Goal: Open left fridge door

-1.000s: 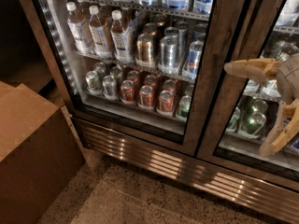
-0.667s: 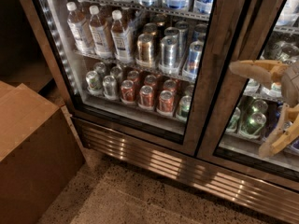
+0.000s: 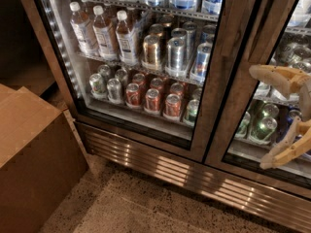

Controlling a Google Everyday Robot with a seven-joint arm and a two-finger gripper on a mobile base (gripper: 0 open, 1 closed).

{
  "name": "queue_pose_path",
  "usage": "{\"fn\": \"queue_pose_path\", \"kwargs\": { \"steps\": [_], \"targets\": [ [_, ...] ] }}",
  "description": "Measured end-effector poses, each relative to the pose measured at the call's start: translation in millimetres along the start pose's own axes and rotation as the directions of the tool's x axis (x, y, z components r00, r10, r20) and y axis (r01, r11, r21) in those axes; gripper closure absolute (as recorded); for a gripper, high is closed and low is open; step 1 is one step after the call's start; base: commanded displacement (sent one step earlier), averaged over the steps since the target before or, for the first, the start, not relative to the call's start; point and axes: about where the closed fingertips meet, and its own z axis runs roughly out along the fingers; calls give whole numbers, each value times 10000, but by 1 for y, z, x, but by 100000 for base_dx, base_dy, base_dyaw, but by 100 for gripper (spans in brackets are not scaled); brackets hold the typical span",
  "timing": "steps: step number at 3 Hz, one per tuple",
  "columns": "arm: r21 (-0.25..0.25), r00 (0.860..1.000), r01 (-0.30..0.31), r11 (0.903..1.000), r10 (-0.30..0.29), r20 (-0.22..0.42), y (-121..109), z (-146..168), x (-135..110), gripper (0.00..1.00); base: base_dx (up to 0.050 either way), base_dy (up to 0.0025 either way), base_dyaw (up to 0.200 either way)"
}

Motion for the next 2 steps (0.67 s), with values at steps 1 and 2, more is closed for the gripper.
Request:
{"fn": "queue_pose_path", "kwargs": {
  "steps": [1, 2],
  "targets": [
    [624, 9997, -22, 9980, 37, -240, 11, 3, 12, 0, 0, 0, 0],
    [624, 9997, -24, 9980, 40, -247, 12, 3, 13, 0, 0, 0, 0]
  ]
}}
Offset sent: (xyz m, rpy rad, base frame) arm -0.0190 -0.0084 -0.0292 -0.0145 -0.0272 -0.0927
